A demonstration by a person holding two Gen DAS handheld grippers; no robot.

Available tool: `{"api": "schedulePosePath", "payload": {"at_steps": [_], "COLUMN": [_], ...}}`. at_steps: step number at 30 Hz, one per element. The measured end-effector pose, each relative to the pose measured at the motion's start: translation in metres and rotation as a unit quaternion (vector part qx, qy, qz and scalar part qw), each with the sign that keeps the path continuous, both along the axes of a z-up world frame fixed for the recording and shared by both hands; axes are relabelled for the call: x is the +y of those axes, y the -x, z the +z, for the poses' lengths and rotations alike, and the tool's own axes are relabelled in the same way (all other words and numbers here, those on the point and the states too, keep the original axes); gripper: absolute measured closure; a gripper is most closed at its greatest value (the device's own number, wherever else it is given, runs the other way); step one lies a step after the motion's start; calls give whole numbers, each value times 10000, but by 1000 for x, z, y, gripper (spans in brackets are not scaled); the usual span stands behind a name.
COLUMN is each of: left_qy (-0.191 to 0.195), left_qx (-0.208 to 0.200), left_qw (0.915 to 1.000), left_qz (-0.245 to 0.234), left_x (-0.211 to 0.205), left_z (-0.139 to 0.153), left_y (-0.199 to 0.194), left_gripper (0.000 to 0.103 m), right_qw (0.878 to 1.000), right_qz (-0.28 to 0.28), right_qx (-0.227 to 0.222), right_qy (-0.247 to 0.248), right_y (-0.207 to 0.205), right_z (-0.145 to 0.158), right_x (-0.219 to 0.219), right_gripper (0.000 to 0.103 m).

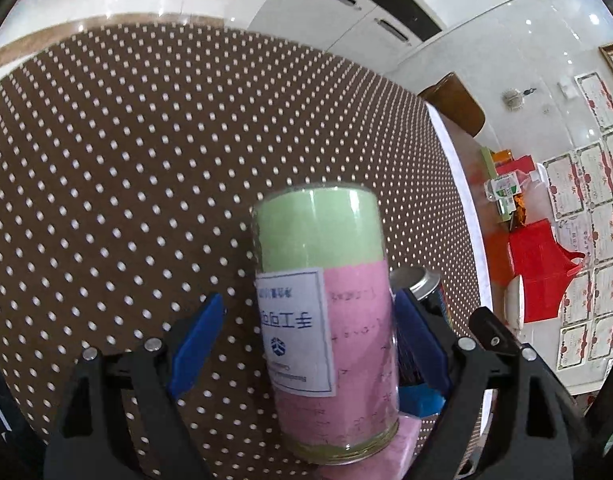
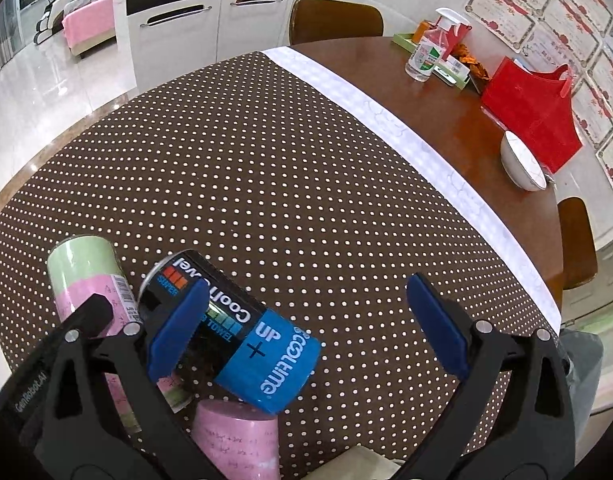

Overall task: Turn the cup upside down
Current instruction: 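Close the right gripper around the middle of the pink-and-green jar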

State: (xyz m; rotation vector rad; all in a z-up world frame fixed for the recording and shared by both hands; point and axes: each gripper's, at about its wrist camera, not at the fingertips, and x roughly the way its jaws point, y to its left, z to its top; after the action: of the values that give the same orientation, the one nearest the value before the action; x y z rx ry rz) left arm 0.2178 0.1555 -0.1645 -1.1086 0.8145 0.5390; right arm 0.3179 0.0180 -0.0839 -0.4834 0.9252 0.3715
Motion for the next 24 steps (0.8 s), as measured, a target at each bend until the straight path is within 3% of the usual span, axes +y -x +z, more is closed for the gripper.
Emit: {"api": "schedulePosePath", "payload": {"at_steps": [2, 6, 8, 15, 24], "left_qy": [111, -114, -153, -384, -1187], "left_qx": [78, 91, -74, -5, 56], "left_qw": [9999, 9993, 9986, 9942, 9790], "left_qz": [-83, -340, -510, -1006, -1656], "left_x": [-2, -5, -6, -12, -15], "left_z": [-5, -6, -5, -2, 22], "left_y": [-7, -12, -14, -19, -11], "left_gripper": [18, 18, 32, 33, 33], "right_qw": [10000, 9998, 9998, 9996, 9991], "right_qz": [-79, -171, -179, -227, -285], "right_qx": [-22, 94, 105, 81, 66], "right_qy": [40, 21, -19, -151, -323], "right_y": [-1, -5, -4, 0, 14], "right_z": [-2, -7, -7, 1, 8], "right_x": [-2, -11, -15, -21, -32], "right_gripper": [6, 6, 6, 6, 6]}}
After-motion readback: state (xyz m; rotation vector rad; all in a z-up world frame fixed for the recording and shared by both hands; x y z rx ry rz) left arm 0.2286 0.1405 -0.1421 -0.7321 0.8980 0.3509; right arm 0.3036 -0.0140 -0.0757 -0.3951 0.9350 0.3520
